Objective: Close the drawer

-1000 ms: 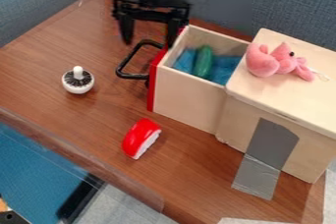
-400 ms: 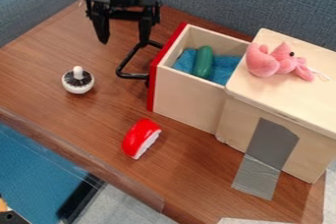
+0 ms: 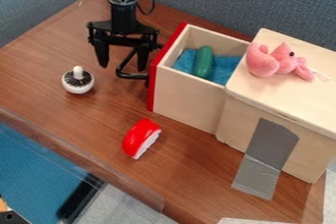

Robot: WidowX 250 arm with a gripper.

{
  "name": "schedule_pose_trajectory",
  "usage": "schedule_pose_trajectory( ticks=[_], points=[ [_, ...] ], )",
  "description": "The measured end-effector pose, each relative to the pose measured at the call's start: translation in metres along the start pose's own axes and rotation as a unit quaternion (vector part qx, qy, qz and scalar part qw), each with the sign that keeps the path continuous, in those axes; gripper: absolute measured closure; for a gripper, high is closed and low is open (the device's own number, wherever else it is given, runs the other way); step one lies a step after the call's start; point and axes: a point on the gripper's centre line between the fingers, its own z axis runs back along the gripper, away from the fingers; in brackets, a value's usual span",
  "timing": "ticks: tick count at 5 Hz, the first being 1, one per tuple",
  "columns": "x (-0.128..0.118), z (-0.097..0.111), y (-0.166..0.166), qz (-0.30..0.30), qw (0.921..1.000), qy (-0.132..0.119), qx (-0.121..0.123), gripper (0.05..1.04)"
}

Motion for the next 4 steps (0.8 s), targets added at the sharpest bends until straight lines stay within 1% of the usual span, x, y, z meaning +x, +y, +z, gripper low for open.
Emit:
schedule_pose_trajectory(
  ticks=[1,2,3,4],
  points=[
    [0.0,-0.007,-0.005,-0.01,0.9999,0.008,-0.007,0.393],
    [0.002,-0.005,-0.012,-0.028,0.9995,0.002,-0.016,0.698],
    [0.001,-0.003,-0.029,-0.083,0.9961,-0.003,-0.031,0.871],
    [0.001,0.004,-0.055,-0.13,0.9902,-0.016,-0.046,0.909]
  ],
)
